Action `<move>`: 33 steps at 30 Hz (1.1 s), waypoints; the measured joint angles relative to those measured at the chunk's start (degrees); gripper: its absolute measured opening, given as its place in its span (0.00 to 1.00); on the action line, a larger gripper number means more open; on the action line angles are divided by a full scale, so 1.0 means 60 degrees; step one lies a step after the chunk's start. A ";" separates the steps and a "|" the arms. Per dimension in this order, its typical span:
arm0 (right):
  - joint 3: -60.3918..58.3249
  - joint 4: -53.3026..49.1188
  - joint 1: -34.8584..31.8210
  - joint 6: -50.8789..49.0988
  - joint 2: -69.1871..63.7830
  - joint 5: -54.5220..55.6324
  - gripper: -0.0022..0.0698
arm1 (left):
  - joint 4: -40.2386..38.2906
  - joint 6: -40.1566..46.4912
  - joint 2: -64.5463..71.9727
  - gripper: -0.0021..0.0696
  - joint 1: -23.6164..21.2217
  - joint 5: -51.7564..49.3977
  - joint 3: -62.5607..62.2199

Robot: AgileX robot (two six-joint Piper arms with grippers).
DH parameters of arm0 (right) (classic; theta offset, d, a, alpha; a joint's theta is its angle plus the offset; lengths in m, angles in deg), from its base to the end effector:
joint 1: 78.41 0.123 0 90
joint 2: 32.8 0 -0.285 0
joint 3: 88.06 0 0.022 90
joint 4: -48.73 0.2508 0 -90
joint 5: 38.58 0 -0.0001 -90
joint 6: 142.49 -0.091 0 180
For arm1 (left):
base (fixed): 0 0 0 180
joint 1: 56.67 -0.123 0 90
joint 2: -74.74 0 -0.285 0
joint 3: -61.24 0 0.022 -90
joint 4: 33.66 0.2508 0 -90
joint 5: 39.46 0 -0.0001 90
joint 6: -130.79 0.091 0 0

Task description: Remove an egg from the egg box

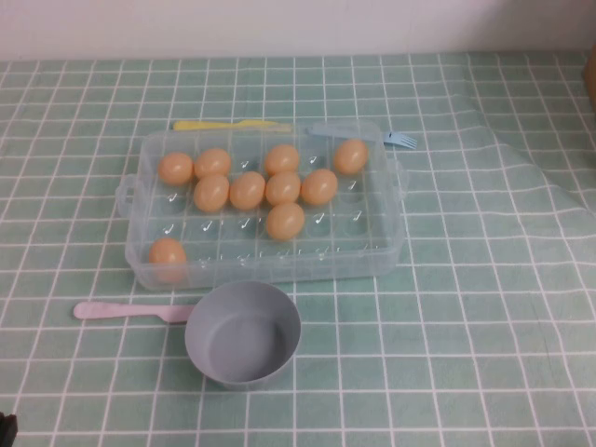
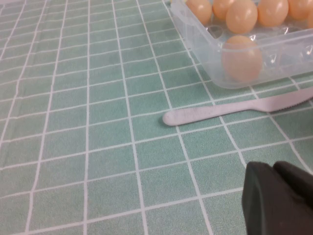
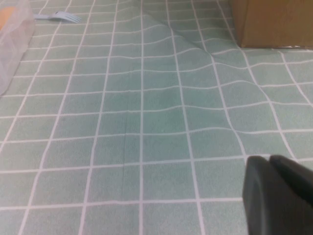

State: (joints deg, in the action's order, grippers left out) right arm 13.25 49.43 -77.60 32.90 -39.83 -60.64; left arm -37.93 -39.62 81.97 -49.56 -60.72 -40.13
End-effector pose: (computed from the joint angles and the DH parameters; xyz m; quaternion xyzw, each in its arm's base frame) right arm 0.0522 0.0012 0.1707 0.0300 0.8073 0.0330 0.5884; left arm 0.0520 -0.0090 0.1721 0.0970 0.7983 -0.0186 0.5941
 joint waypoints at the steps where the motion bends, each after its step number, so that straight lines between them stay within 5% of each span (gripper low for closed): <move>1: 0.0000 0.0000 0.0000 0.0000 0.0000 0.0000 0.01 | 0.0000 0.0000 0.0000 0.02 0.0000 0.0000 0.0000; 33: 0.0000 0.0000 0.0000 0.0000 0.0000 0.0000 0.01 | -0.0770 -0.0873 0.0000 0.02 0.0000 0.0476 0.0000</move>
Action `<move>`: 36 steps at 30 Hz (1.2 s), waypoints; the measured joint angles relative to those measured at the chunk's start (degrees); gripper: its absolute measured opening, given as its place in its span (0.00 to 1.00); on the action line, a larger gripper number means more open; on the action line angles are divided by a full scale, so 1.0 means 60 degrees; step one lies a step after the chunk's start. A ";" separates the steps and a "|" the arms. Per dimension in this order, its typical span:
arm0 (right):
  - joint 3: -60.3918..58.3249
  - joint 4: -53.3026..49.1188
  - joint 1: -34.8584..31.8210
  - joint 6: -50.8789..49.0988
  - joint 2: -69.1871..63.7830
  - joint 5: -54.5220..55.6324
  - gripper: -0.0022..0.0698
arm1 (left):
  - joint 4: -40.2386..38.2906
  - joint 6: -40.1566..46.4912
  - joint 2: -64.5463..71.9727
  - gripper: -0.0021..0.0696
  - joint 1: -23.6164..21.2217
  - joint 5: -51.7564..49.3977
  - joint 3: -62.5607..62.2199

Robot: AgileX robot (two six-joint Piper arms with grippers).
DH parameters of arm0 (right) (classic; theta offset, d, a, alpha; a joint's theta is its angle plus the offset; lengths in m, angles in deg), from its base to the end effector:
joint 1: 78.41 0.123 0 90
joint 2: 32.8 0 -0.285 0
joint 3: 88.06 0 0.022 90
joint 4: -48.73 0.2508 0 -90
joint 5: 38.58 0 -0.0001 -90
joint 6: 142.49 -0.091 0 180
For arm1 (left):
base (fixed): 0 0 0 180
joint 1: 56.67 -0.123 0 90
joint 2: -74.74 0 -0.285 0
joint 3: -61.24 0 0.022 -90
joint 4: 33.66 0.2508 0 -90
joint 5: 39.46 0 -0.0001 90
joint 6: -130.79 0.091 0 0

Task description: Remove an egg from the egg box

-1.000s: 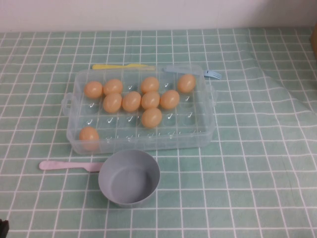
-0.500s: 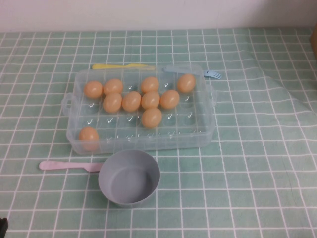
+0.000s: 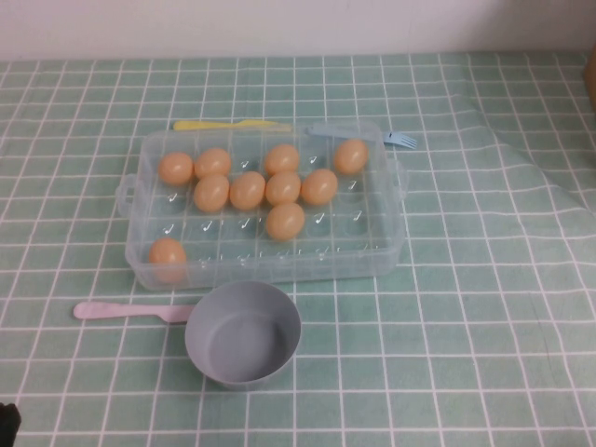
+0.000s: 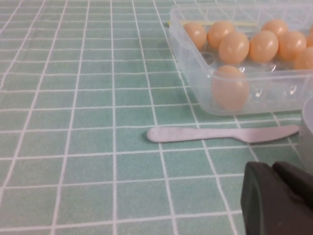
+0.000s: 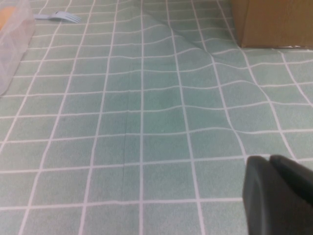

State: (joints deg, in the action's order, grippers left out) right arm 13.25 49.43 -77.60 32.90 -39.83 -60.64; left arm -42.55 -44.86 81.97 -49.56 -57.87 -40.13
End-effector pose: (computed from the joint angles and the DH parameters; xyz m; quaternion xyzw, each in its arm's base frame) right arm 0.0522 0.0012 0.1707 0.0300 0.8073 0.0330 0.5884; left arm 0.0530 -0.0111 0.1767 0.0358 0.7874 -0.0792 0.6102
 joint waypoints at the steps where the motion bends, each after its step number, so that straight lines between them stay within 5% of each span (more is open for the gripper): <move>1: 0.0000 0.0000 0.0000 0.0000 0.0000 0.0000 0.01 | -0.0070 -0.0108 0.0000 0.02 0.0000 0.0043 0.0000; 11: 0.0000 0.0000 0.0000 0.0000 0.0000 0.0000 0.01 | -0.3150 -0.1284 0.0000 0.02 0.0000 0.2065 0.0000; 22: 0.0000 0.0000 0.0000 0.0000 0.0000 0.0000 0.01 | -0.3663 -0.1307 0.0000 0.02 0.0000 0.2873 0.0000; 27: 0.0000 0.0000 0.0000 0.0000 0.0000 0.0000 0.01 | -0.3660 -0.1252 0.0535 0.02 0.0000 0.1593 -0.1080; 36: 0.0000 0.0000 0.0000 0.0000 0.0000 0.0000 0.01 | -0.2438 -0.0193 0.5255 0.02 0.0000 -0.2544 -0.4777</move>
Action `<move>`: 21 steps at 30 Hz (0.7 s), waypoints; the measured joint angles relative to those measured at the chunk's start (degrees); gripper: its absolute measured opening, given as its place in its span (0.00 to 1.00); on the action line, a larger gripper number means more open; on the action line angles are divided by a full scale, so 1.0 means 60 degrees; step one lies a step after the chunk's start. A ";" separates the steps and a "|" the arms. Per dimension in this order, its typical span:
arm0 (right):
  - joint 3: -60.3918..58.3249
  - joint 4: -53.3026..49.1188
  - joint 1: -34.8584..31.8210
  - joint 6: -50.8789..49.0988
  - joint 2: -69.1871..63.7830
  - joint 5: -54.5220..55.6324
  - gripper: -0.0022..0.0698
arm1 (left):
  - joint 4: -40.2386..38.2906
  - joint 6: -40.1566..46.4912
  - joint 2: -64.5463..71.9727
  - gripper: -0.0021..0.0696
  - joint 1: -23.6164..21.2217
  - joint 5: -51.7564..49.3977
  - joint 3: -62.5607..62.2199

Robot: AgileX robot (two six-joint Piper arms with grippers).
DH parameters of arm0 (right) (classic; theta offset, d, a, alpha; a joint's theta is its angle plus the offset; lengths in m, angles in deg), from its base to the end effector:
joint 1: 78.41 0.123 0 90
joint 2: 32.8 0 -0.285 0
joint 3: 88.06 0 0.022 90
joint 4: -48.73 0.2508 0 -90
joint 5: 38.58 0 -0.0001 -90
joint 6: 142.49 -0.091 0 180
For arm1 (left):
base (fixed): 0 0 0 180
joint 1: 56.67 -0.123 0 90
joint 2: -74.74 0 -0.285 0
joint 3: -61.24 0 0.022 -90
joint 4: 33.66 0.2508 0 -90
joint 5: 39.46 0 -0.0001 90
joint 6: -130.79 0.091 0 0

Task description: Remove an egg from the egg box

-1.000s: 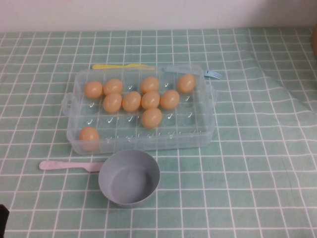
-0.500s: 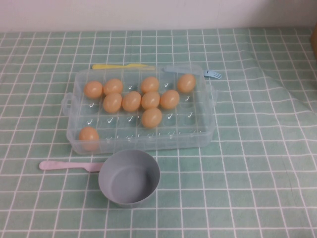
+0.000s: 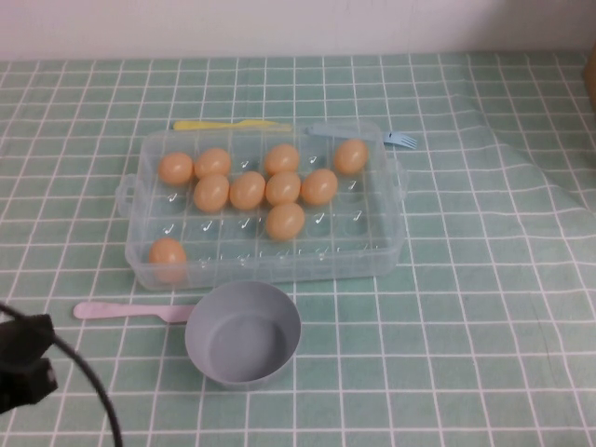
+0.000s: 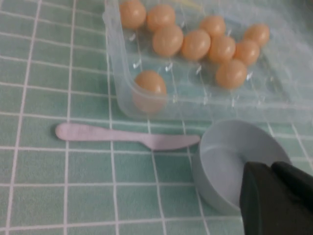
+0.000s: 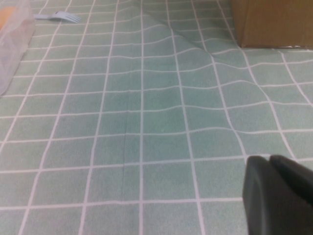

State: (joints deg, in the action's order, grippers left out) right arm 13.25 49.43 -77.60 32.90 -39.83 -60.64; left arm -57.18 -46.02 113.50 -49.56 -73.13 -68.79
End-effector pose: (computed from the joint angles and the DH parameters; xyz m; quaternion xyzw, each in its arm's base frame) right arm 0.0522 0.0012 0.1707 0.0300 0.8073 0.0330 0.5884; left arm 0.1014 -0.0330 0.2843 -0.0168 0.8629 -0.1968 0.4652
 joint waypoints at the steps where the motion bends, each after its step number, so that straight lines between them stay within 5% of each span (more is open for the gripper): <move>1: 0.0000 0.0000 0.0000 0.0000 0.0000 0.0000 0.01 | 0.0024 0.0253 0.0449 0.02 0.0000 -0.0384 -0.0458; 7: 0.0000 0.0000 0.0000 0.0000 0.0000 0.0000 0.01 | 0.0565 0.1427 0.3682 0.02 0.0000 -0.2708 -0.3074; 15: 0.0000 0.0000 0.0000 0.0000 0.0000 0.0000 0.01 | 0.0898 0.2325 0.7339 0.02 0.0023 -0.3784 -0.6532; 21: 0.0000 0.0000 0.0000 0.0000 0.0000 0.0000 0.01 | 0.1954 0.2363 0.9489 0.02 0.1045 -0.4257 -0.8848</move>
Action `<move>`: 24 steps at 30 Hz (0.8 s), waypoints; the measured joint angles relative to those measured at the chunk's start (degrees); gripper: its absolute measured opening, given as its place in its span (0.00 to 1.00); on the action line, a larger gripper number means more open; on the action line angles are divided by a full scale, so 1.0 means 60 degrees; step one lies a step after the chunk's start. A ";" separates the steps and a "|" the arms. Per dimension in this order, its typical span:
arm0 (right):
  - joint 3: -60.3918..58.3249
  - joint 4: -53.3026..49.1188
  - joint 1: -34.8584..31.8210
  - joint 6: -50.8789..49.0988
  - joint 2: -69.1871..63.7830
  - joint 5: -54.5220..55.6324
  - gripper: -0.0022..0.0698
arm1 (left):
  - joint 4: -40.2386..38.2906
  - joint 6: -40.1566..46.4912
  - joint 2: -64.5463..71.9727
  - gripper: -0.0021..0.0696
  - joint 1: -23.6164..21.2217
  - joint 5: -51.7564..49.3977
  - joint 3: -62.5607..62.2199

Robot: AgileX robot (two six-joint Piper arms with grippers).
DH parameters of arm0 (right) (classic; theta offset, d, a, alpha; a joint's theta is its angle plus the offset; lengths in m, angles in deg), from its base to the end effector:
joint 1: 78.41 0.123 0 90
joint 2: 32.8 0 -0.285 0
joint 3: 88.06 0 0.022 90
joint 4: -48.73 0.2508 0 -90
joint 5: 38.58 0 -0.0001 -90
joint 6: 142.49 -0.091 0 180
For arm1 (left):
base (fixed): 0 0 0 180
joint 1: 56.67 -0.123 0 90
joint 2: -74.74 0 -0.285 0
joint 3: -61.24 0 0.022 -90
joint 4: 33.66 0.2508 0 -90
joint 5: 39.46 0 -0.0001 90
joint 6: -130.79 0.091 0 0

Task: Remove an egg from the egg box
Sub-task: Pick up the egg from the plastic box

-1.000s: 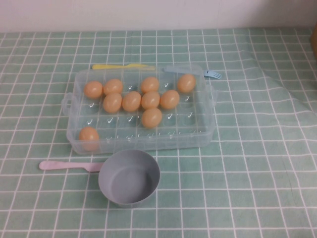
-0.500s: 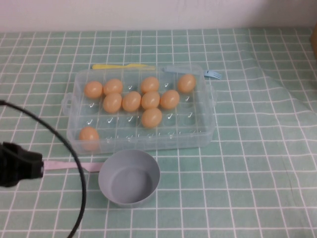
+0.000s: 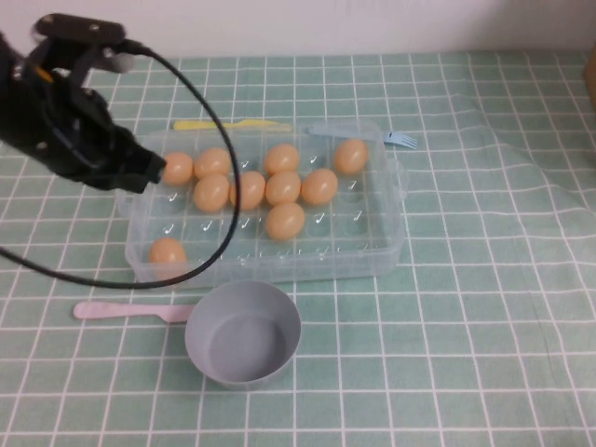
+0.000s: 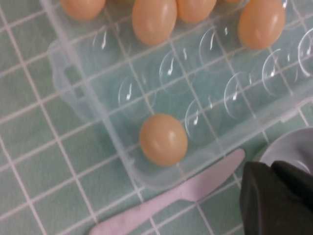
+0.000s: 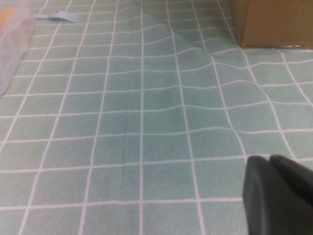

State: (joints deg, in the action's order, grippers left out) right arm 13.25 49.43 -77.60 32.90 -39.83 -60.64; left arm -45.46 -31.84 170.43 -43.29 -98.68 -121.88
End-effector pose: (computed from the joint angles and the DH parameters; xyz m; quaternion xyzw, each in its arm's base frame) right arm 0.0522 0.0012 0.1707 0.0300 0.8073 0.0330 0.5884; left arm 0.3103 -0.0903 0.3387 0.2273 0.9380 -0.0900 0.2457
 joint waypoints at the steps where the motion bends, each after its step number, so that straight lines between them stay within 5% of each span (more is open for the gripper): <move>1: 0.0000 0.0000 0.0000 0.0000 0.0000 0.0000 0.01 | 0.0112 0.0000 0.0190 0.02 0.0135 -0.0059 -0.0287; 11: 0.0000 0.0000 0.0000 0.0000 0.0000 0.0000 0.01 | 0.0805 0.0000 0.3059 0.02 0.1322 -0.0866 -0.2935; 24: 0.0000 0.0000 0.0000 0.0000 0.0000 0.0000 0.01 | 0.1123 0.0061 0.4015 0.02 0.2072 -0.1113 -0.3450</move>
State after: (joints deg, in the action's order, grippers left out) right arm 13.25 49.43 -77.60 32.90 -39.83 -60.64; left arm -38.72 -31.48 194.52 -30.86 -105.35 -142.58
